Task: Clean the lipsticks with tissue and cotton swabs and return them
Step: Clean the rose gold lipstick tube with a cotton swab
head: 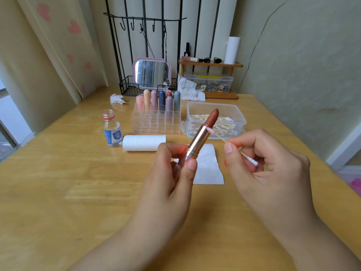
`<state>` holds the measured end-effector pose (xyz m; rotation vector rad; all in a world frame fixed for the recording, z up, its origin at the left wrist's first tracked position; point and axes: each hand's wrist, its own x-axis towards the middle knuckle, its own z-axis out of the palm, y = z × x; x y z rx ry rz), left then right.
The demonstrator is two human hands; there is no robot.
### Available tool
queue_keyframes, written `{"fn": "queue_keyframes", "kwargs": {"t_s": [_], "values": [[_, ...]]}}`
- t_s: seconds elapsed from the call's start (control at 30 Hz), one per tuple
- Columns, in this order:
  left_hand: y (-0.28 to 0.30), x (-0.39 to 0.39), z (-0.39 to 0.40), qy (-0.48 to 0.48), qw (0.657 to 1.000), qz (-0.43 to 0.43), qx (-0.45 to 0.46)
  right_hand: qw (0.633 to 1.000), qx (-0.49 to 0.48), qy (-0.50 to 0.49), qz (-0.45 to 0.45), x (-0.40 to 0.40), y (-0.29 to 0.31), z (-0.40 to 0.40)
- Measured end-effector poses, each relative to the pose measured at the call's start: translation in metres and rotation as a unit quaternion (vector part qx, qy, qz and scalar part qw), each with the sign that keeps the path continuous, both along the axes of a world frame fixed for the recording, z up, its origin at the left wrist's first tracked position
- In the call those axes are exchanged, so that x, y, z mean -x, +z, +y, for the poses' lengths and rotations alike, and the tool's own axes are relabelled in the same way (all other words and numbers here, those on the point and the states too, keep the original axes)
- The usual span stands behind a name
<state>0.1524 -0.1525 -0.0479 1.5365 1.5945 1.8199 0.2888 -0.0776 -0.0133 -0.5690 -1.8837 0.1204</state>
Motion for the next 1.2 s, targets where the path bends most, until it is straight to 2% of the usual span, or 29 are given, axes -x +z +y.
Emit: {"fn": "queue_keyframes", "kwargs": {"t_s": [0.4,0.53,0.73,1.2], "values": [[0.004,0.001,0.000,-0.032,0.997,-0.069,0.008,0.998,0.047,0.029,0.016,-0.003,-0.001,0.004],[0.009,-0.002,-0.002,-0.069,0.992,-0.103,0.009,0.996,0.077,0.024,0.022,-0.003,-0.002,0.008],[0.012,-0.003,-0.002,-0.138,0.973,-0.182,0.021,0.997,0.044,0.060,0.037,-0.003,0.004,0.002],[0.009,-0.004,-0.001,-0.129,0.982,-0.136,0.005,0.999,-0.007,0.030,0.007,0.000,0.006,-0.002]]}}
